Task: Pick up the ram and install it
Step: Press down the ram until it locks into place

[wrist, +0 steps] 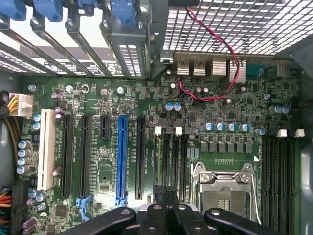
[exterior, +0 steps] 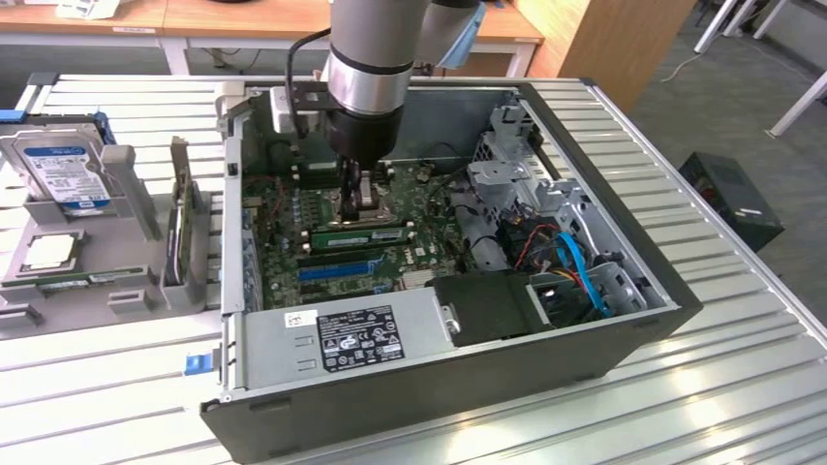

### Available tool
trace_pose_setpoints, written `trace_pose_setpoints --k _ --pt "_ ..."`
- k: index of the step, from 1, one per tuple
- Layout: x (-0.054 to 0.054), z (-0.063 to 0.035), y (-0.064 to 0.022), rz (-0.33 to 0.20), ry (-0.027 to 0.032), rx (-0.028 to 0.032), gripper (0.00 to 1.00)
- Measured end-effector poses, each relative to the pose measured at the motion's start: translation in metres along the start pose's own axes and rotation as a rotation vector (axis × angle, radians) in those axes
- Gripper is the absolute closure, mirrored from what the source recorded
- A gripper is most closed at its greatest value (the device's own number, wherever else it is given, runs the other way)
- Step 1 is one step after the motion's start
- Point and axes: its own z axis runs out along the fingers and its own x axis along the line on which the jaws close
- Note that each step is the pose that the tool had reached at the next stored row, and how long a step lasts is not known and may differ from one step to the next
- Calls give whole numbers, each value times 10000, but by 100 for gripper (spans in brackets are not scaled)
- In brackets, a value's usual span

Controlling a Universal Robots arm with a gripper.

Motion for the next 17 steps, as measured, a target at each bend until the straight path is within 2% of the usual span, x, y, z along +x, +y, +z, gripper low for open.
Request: trace_pose_setpoints --k 4,8,12,17 --pt "2 63 -3 0 -1 0 90" --pt "2 66 -1 2 1 -1 90" --pt "1 78 50 1 -2 1 90" --pt "2 81 54 0 0 0 90"
